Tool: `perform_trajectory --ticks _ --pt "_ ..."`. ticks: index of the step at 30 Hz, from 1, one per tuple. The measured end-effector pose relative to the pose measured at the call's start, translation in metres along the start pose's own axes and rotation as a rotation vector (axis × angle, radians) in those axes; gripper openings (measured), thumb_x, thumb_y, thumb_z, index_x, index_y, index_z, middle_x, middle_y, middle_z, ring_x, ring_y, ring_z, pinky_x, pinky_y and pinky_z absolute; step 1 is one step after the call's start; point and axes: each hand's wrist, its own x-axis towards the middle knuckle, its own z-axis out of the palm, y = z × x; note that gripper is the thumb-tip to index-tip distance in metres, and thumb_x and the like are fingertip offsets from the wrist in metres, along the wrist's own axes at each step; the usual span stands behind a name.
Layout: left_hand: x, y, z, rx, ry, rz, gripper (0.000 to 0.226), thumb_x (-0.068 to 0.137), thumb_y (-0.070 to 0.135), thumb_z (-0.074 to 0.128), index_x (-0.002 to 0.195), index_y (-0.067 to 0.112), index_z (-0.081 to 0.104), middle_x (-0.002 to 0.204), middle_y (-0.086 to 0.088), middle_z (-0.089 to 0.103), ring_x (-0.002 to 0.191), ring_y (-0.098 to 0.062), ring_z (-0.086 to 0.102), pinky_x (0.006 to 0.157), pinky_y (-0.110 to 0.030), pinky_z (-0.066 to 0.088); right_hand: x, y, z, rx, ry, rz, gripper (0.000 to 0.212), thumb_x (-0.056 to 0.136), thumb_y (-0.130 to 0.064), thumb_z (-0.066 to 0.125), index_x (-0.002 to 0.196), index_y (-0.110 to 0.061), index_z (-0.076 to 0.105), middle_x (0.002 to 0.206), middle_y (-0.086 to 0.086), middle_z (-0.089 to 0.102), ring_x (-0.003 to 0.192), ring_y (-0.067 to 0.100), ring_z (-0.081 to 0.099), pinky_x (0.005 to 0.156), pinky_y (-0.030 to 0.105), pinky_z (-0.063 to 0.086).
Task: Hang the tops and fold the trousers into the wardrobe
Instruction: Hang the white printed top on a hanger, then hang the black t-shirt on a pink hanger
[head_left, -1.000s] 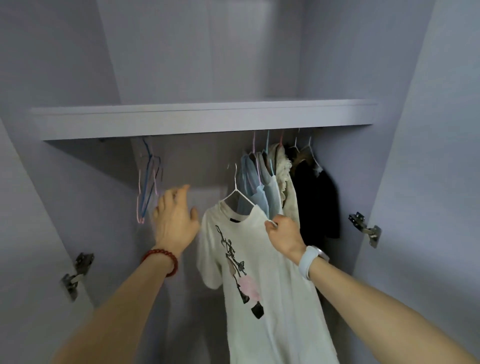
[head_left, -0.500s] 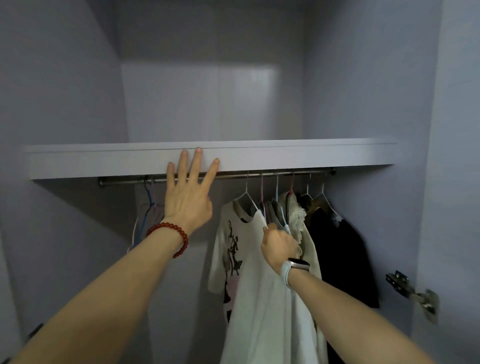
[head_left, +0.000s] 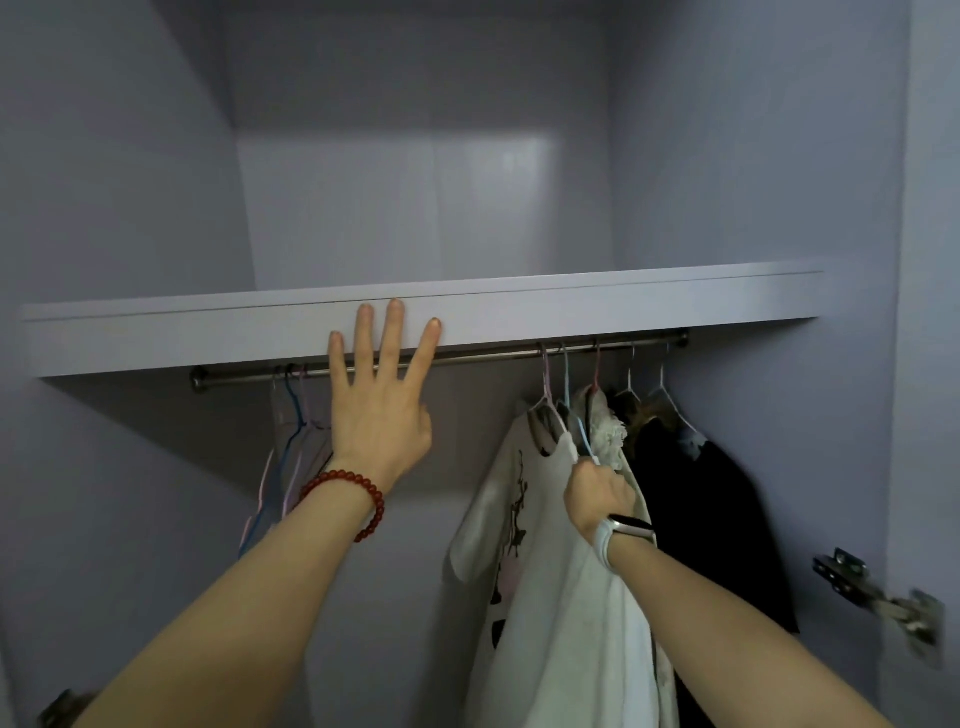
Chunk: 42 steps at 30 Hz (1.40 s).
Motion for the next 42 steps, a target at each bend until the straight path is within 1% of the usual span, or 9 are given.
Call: perform_trajectory --ticks 6,11,14,17,23,27,31,35,42 --pt "-0.004 0.007 -0.018 -0.084 -0.159 -0.064 0.098 0.073 0.022 0.068 0.147 0.028 0.004 0.156 -0.015 0.007 0.142 -0.040 0.004 0.110 -0.059 0.003 -0.009 0.006 -0.007 0.105 -0.074 -0.064 0.030 0.097 -0.017 0.034 0.119 -0.007 0.051 0.117 0.014 0.058 0.113 0.034 0.053 0.089 0.038 0.044" --pt "-0.025 0.016 -0.044 -0.282 -0.325 -0.116 0.079 0.085 0.023 0.059 0.149 0.025 0.014 0.157 -0.012 0.002 0.143 -0.035 -0.002 0.112 -0.057 0.007 -0.038 0.012 -0.024 0.201 -0.171 -0.104 0.029 0.095 -0.017 0.039 0.120 -0.007 0.048 0.126 0.015 0.051 0.108 0.032 0.055 0.077 0.029 0.043" --pt "-0.059 0.027 -0.067 -0.453 -0.473 -0.225 0.069 0.091 0.024 0.051 0.149 0.024 0.014 0.157 -0.009 -0.003 0.144 -0.030 -0.006 0.115 -0.050 0.005 -0.070 0.018 -0.047 0.227 -0.231 -0.090 0.037 0.096 -0.016 0.040 0.131 -0.003 0.041 0.130 0.016 0.050 0.115 0.031 0.051 0.089 0.033 0.045" --pt "-0.102 0.047 -0.092 -0.628 -0.634 -0.318 0.060 0.094 0.029 0.046 0.148 0.023 0.019 0.156 -0.007 0.004 0.144 -0.024 0.003 0.116 -0.042 0.011 -0.117 0.026 -0.068 0.296 -0.263 -0.041 0.044 0.097 -0.017 0.040 0.140 -0.006 0.037 0.139 0.013 0.045 0.125 0.028 0.046 0.100 0.035 0.041" --pt "-0.191 0.114 -0.156 -1.002 -0.938 -0.334 0.045 0.093 0.023 0.050 0.137 0.016 0.043 0.140 -0.003 0.041 0.125 -0.020 0.044 0.101 -0.024 0.032 -0.243 0.088 -0.100 0.406 -0.517 0.081 0.029 0.096 -0.013 0.042 0.117 -0.008 0.061 0.112 0.008 0.065 0.104 0.021 0.060 0.087 0.022 0.043" --pt "-0.235 0.169 -0.191 -1.126 -1.113 -0.211 0.041 0.093 0.020 0.051 0.133 0.012 0.048 0.136 -0.006 0.048 0.124 -0.021 0.045 0.098 -0.021 0.032 -0.332 0.148 -0.130 0.333 -0.707 0.158 0.029 0.097 -0.012 0.042 0.115 -0.001 0.061 0.116 0.008 0.063 0.096 0.017 0.057 0.085 0.018 0.039" --pt "-0.275 0.248 -0.240 -1.241 -1.290 0.009 0.037 0.093 0.017 0.052 0.129 0.010 0.052 0.130 -0.008 0.051 0.117 -0.021 0.049 0.091 -0.018 0.032 -0.442 0.230 -0.162 0.317 -0.827 0.430 0.029 0.096 -0.008 0.040 0.119 -0.003 0.058 0.115 0.011 0.063 0.093 0.019 0.058 0.085 0.022 0.044" --pt "-0.297 0.332 -0.298 -1.390 -1.402 0.279 0.033 0.093 0.018 0.052 0.126 0.012 0.055 0.128 -0.004 0.052 0.117 -0.018 0.050 0.095 -0.019 0.033 -0.529 0.293 -0.210 0.311 -0.706 0.746 0.030 0.099 -0.016 0.038 0.119 -0.006 0.058 0.112 0.009 0.066 0.092 0.022 0.063 0.085 0.027 0.048" --pt "-0.313 0.509 -0.422 -1.575 -1.515 0.773 0.033 0.094 0.018 0.050 0.126 0.013 0.054 0.130 -0.002 0.053 0.117 -0.016 0.050 0.099 -0.027 0.039 -0.653 0.398 -0.317 0.264 -0.296 1.167 0.031 0.099 -0.013 0.038 0.118 -0.001 0.059 0.109 0.014 0.067 0.102 0.027 0.062 0.091 0.028 0.042"
